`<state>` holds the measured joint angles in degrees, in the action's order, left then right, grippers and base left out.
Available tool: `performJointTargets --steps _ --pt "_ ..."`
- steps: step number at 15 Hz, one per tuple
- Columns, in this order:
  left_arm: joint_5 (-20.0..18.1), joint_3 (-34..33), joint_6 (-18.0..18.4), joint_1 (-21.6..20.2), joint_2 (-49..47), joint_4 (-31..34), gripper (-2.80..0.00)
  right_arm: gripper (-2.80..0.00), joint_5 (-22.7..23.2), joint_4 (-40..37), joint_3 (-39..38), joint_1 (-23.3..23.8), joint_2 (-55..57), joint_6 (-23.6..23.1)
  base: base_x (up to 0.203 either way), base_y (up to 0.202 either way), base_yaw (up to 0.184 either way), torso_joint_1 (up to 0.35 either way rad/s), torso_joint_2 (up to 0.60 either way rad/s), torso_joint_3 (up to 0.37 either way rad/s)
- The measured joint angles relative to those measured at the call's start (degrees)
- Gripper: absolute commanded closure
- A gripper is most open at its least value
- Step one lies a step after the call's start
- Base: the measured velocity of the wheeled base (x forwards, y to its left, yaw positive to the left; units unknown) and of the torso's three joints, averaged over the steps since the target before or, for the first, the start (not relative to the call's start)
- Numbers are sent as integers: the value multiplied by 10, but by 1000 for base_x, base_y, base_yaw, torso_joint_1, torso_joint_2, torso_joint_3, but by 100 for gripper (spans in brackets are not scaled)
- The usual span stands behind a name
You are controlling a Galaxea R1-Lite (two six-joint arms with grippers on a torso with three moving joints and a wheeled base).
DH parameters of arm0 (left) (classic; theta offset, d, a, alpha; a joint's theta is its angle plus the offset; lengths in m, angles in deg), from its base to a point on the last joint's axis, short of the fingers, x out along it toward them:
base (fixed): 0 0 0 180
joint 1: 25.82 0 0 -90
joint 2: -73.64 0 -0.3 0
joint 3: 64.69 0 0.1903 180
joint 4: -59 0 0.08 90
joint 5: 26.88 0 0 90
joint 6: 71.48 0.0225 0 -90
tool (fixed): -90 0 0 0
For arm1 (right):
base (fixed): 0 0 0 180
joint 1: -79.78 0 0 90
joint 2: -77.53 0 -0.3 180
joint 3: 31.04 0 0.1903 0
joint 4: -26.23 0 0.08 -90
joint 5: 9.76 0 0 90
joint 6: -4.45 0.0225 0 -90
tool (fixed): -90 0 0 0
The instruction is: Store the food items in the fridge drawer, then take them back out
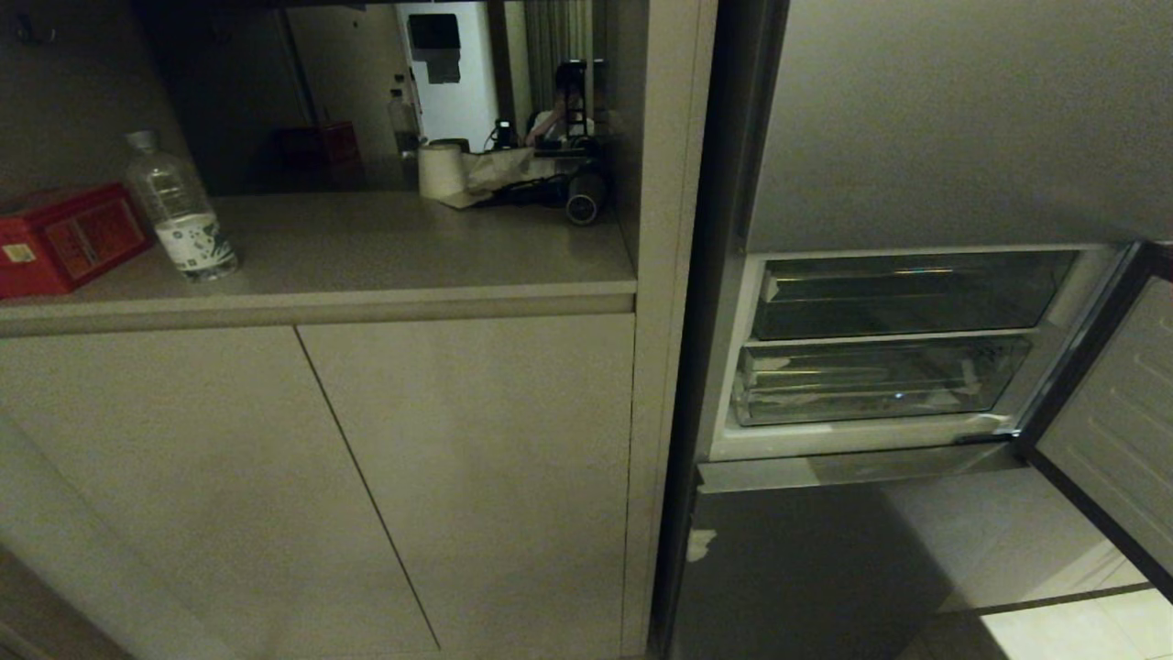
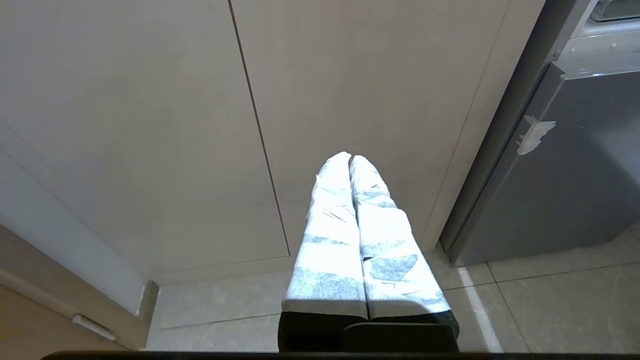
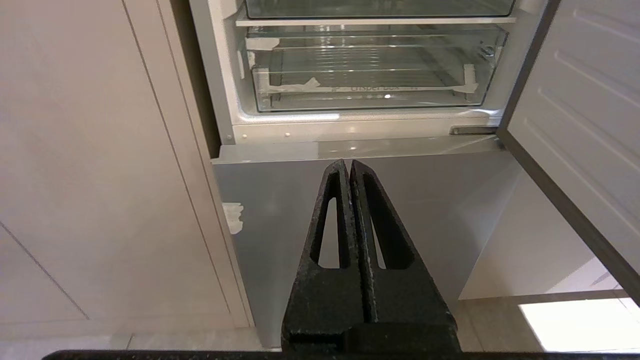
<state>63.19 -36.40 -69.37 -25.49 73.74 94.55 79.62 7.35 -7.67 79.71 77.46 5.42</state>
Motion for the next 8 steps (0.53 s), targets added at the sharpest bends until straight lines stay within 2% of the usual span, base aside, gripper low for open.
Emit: performJointTargets --steps 8 --pt "0 0 0 0 0 0 0 0 1 0 0 0 0 -9 0 0 0 0 0 0"
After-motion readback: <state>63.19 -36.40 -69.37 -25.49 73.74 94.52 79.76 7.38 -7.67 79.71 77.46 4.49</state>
